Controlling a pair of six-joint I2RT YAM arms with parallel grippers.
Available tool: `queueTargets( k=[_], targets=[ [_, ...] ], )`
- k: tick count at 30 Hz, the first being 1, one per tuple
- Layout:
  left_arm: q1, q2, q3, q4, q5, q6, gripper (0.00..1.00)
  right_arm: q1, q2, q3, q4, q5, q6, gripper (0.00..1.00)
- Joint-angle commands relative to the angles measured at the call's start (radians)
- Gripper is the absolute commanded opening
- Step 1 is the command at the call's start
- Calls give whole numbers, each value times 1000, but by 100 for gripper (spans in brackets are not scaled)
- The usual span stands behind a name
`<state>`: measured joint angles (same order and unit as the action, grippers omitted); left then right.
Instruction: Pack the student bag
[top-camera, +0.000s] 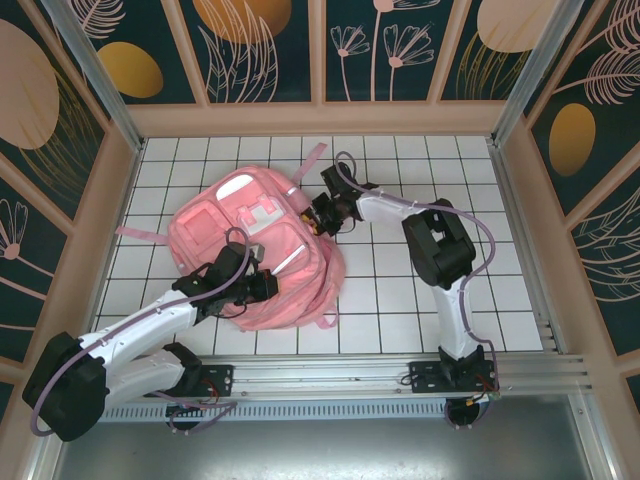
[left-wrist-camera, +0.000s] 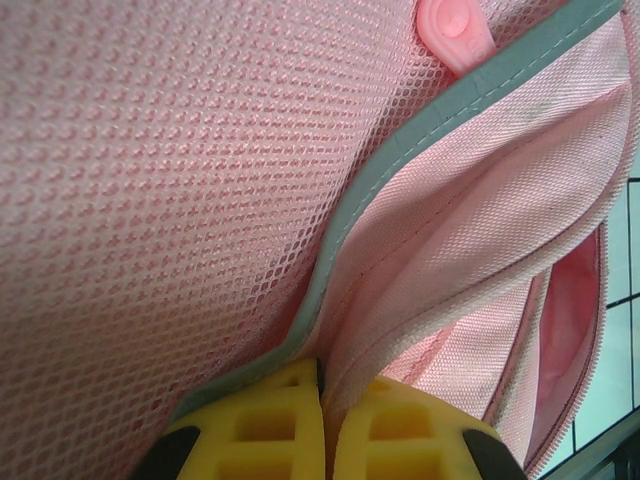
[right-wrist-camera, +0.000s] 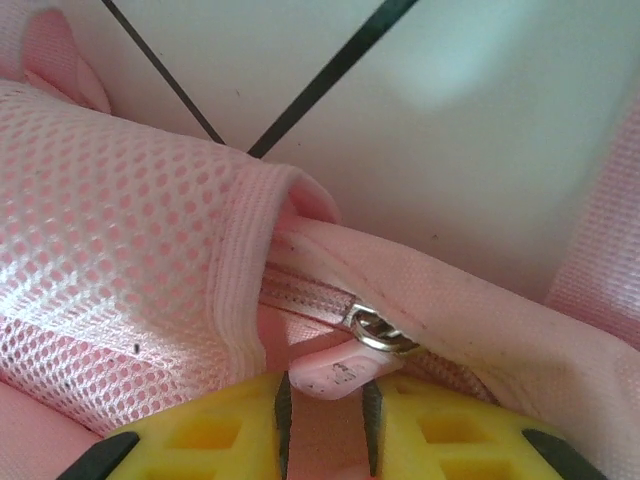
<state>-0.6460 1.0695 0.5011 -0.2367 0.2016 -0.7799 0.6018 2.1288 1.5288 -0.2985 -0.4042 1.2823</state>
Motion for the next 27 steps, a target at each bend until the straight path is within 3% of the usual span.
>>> queueTargets(
  k=[1,3,7,10,13,15,19,21,27],
  targets=[
    [4,36,-58,-152,-22,-53,0,-15,-68,29,-90,95,-128,28],
    [5,21,-54,-161,-29,-58,0,-42,-77,44,-123,128,-218,22],
    [5,-6,-39,-194,-25,-62,0,-102,-98,41,-107,140,-477,0],
    [4,-13,-20,-226,-32,-54,0,-122,-117,37,-72,138,-664,0],
    [5,-17,-12,-238,-34,-54,0,-132,-111,48,-16,40,-769,0],
    [5,-11,-10,-239,-35,-53,0,-139,-67,96,-2,-91,-803,29],
    [5,17,-7,-233,-26,-50,0,-122,59,251,-14,-295,-850,58],
    [5,17,-9,-232,-32,-50,0,-108,128,329,-38,-319,-857,63],
    [5,16,-3,-224,-39,-56,0,-66,321,556,-165,-268,-897,62]
  ],
)
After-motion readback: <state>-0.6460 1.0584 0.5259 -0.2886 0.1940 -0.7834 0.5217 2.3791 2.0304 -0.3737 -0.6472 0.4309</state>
